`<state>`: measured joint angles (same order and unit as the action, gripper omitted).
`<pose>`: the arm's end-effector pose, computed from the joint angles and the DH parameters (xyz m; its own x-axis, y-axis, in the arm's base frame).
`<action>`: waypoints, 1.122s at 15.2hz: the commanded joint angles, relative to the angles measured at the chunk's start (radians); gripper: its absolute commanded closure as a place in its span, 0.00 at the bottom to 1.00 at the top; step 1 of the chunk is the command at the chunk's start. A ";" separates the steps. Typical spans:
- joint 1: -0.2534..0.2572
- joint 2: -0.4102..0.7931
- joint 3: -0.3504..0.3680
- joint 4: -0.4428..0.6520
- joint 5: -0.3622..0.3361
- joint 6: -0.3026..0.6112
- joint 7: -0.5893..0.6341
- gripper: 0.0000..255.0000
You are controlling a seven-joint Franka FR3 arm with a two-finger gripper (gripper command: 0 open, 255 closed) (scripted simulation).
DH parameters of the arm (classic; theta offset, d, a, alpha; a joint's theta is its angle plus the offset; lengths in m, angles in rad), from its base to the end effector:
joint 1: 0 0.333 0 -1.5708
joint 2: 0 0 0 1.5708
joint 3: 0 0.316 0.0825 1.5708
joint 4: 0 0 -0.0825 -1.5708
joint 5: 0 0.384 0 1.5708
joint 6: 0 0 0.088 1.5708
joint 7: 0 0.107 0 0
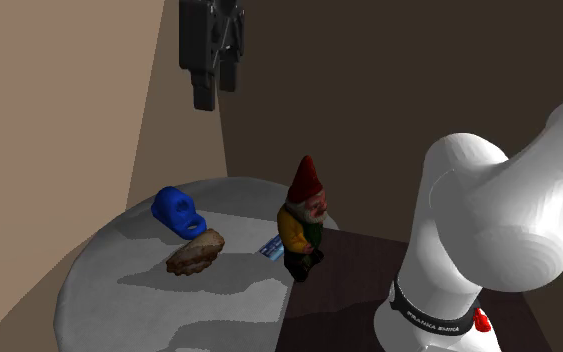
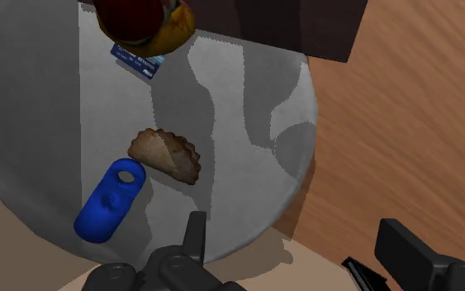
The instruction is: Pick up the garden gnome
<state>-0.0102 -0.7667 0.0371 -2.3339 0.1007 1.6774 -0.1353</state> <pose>0.3229 0.0221 0.6051 0.9826 0.1430 0.1184 0.1507 -0.9868 -0.0595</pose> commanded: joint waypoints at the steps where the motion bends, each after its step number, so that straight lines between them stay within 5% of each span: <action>1: 0.000 0.000 0.000 0.000 0.000 0.000 0.000 0.00; 9: -0.121 0.326 -0.179 0.112 0.072 -0.202 0.096 0.00; 17: -0.249 0.580 -0.343 0.108 0.137 -0.375 0.192 0.00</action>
<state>-0.2402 -0.2231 -0.2825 -2.2223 0.2321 1.3206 0.0491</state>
